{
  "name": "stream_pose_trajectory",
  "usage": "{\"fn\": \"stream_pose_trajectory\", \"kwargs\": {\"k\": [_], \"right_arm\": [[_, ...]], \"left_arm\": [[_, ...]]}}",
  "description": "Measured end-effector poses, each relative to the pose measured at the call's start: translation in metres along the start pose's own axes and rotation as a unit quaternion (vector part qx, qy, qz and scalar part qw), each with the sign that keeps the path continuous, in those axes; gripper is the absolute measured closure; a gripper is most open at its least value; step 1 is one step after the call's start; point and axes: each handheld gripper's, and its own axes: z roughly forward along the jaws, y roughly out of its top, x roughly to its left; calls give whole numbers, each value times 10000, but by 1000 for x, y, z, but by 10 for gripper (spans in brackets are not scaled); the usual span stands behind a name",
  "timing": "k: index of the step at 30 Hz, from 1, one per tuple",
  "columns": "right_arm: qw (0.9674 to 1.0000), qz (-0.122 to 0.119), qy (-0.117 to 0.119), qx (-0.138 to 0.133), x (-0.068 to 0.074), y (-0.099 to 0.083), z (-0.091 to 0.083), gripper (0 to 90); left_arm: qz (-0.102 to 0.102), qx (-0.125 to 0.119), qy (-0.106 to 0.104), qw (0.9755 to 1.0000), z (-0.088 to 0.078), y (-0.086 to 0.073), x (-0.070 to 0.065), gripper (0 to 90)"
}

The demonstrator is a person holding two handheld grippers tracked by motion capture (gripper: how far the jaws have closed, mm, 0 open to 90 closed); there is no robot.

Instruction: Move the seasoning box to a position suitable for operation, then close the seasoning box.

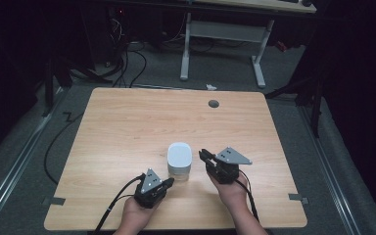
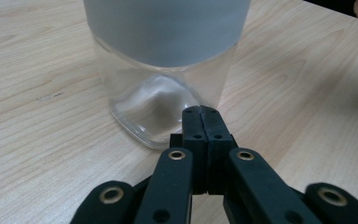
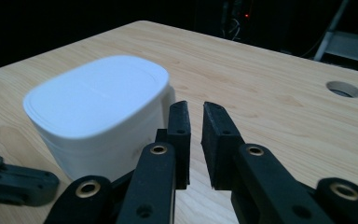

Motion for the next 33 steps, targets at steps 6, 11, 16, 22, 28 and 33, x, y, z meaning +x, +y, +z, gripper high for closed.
{"fn": "stream_pose_trajectory", "kwargs": {"k": [6, 11, 16, 22, 28, 33], "right_arm": [[9998, 92, -186, 67, -13, -17, -12, 776], [9987, 152, -450, 171, -29, -35, -22, 673], [9957, 375, -830, 148, -51, -48, -37, 564], [9905, 471, -1272, 230, -83, -63, -62, 455], [9854, 416, -1553, 563, -102, -87, -78, 422], [9826, 719, -1633, 518, -110, -89, -80, 418]], "left_arm": [[192, -123, 118, 9997, -20, 12, 7, 874], [499, -272, 593, 9966, -37, 32, 37, 785], [749, -389, 1496, 9851, -56, 51, 89, 656], [640, -555, 2333, 9687, -78, 60, 128, 594], [568, -638, 2326, 9688, -76, 59, 128, 565], [647, -486, 2258, 9708, -81, 52, 123, 563]]}}
